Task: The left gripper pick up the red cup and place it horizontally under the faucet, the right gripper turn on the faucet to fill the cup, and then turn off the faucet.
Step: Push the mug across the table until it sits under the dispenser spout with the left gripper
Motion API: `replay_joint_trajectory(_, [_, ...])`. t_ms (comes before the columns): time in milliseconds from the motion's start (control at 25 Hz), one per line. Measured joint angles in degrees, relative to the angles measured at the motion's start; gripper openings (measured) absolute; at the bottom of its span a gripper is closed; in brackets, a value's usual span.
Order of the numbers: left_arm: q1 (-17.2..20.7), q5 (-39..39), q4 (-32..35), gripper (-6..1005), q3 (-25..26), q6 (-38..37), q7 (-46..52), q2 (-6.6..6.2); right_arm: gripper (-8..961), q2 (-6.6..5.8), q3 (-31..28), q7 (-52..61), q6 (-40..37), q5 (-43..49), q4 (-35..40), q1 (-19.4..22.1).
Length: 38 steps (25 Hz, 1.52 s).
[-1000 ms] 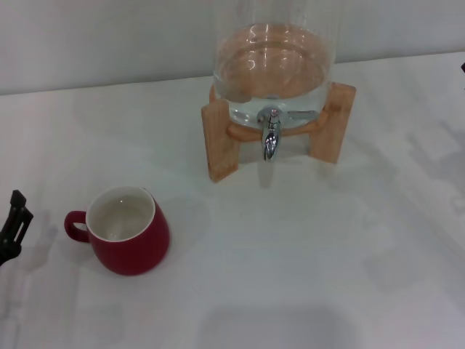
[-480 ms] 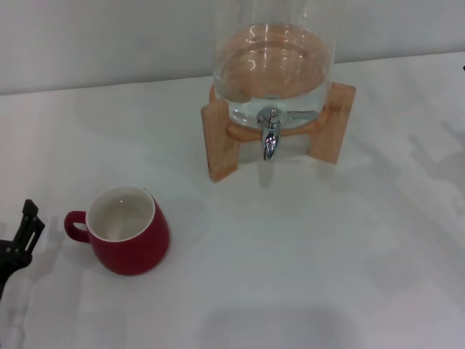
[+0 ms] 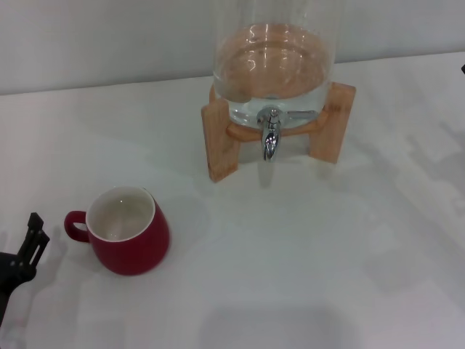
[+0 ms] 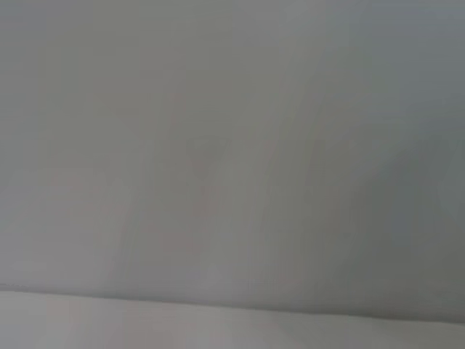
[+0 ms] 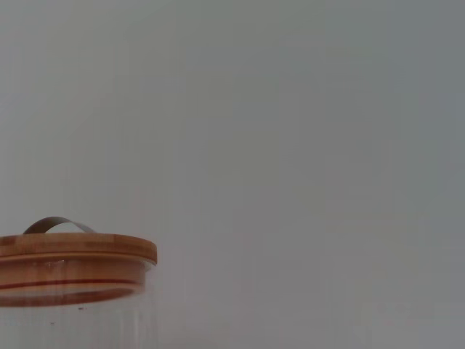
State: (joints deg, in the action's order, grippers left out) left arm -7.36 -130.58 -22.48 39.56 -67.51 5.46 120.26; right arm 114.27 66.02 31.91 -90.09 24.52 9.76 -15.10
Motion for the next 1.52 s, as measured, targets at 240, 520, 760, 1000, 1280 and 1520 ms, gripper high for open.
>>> replay_joint_trajectory(240, [0.8, -0.3, -0.1, 890, 0.0, -0.2, 0.0, -0.03, 768, -0.01, 0.2, 0.0, 0.0, 0.0, 0.0, 0.0])
replay_joint_trajectory(520, [1.2, -0.2, -0.2, 890, -1.4, -0.4, 0.0, -0.03, 768, -0.11, 0.2, 0.0, -0.3, 0.6, 0.0, 0.1])
replay_joint_trajectory(760, [1.6, -0.3, -0.8, 889, -1.5, -0.5, -0.1, -0.03, 768, -0.18, 0.1, 0.0, -0.4, 0.7, 0.0, 0.2])
replay_joint_trajectory(1000, [1.3, -0.3, -0.8, 889, -2.3, -0.5, -0.2, -0.06, 768, -0.21, 0.1, -0.1, -0.8, 0.7, 0.0, 0.2])
replay_joint_trajectory(1280, [0.8, -0.4, -0.8, 889, -3.0, -0.2, -0.2, -0.16, 768, -0.19, 0.0, -0.1, -1.0, 0.7, 0.0, 0.1])
replay_joint_trajectory(1520, [0.7, -0.4, -0.8, 890, -3.1, -0.1, -0.2, -0.14, 768, -0.18, 0.0, -0.2, -1.0, 0.7, 0.0, 0.0])
